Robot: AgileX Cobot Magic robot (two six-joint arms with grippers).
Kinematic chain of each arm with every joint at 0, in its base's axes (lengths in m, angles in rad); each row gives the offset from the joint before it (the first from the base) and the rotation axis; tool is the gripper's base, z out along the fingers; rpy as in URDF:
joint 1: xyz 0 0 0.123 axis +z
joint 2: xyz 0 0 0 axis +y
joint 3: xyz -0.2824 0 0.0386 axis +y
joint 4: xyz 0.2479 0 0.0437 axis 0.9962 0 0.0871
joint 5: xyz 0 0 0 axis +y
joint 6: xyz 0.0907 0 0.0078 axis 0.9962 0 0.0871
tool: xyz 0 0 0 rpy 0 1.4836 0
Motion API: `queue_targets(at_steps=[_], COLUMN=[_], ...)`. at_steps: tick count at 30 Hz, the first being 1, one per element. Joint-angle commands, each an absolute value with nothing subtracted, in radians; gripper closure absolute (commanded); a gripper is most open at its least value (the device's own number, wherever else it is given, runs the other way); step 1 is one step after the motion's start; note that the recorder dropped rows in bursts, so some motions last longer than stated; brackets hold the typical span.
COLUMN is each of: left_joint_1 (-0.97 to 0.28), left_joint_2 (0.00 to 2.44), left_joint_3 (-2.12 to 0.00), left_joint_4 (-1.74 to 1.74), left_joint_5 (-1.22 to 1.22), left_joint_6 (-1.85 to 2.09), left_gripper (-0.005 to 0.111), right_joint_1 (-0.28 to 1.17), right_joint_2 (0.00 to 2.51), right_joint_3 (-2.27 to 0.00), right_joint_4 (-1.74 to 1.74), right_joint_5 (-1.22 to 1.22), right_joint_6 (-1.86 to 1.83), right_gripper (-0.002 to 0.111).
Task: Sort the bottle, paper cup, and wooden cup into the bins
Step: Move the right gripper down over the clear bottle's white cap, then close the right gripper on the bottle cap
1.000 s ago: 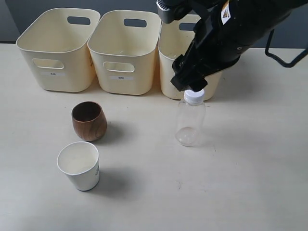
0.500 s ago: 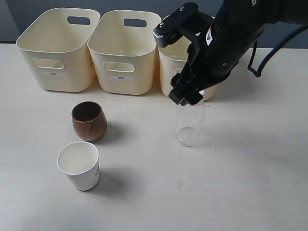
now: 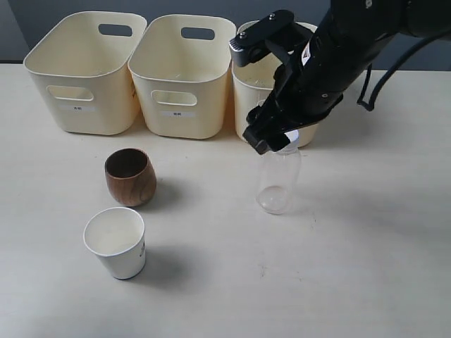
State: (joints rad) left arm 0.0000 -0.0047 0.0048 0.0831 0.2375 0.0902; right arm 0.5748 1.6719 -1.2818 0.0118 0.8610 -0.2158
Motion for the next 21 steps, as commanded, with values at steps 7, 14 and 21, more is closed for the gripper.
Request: queue_targets(at_steps=[7, 14, 21], left_joint_1=[-0.004, -0.004, -0.004], left_joint_2=[0.0, 0.0, 0.0], left_joint_3=[0.0, 0.0, 0.0], left_joint_4=[0.081, 0.081, 0.081], left_joint_5=[0.232, 0.232, 0.232], left_joint_6=[0.089, 0.089, 0.089], left_gripper=[0.107, 0.107, 0.107], right_joint_1=[0.567, 0.543, 0.524], right_joint_2=[1.691, 1.706, 1.706], right_joint_3=[-1.28, -1.28, -1.28], right_joint_4=[0.025, 0.026, 0.03], right_joint_5=[0.83, 0.832, 0.856], right_joint_6=[-0.232, -0.232, -0.232], right_gripper=[0.035, 0.035, 0.04])
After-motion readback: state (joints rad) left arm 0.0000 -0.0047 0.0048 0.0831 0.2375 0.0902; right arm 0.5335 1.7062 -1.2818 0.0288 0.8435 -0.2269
